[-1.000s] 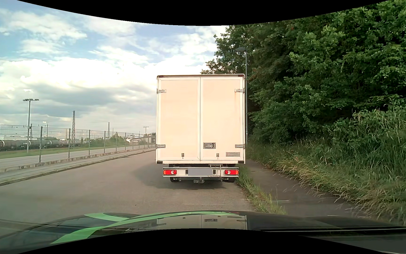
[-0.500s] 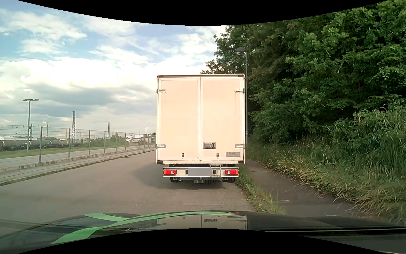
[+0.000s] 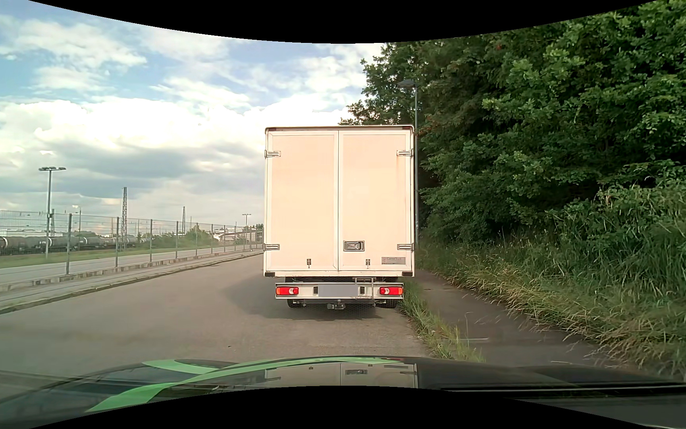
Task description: Follow the waypoints while adhering to traffic rules and regulations
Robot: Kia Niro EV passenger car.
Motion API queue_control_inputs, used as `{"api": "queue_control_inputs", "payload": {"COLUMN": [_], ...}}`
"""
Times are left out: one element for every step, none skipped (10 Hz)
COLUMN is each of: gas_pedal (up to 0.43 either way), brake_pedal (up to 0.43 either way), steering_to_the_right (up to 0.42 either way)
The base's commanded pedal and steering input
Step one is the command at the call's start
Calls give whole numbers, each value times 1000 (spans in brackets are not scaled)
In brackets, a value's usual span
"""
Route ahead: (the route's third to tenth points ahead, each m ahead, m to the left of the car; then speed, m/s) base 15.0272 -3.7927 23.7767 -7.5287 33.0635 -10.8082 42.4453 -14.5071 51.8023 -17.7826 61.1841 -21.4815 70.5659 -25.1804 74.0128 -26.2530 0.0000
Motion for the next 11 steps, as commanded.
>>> {"api": "queue_control_inputs", "payload": {"gas_pedal": [0,0,0,0,0,0,0,0,0,0,0], "brake_pedal": [122,122,122,128,128,128,128,128,128,128,128], "steering_to_the_right": [-169,-169,-169,-171,-177,-184,-188,-197,-209,-224,-252]}}
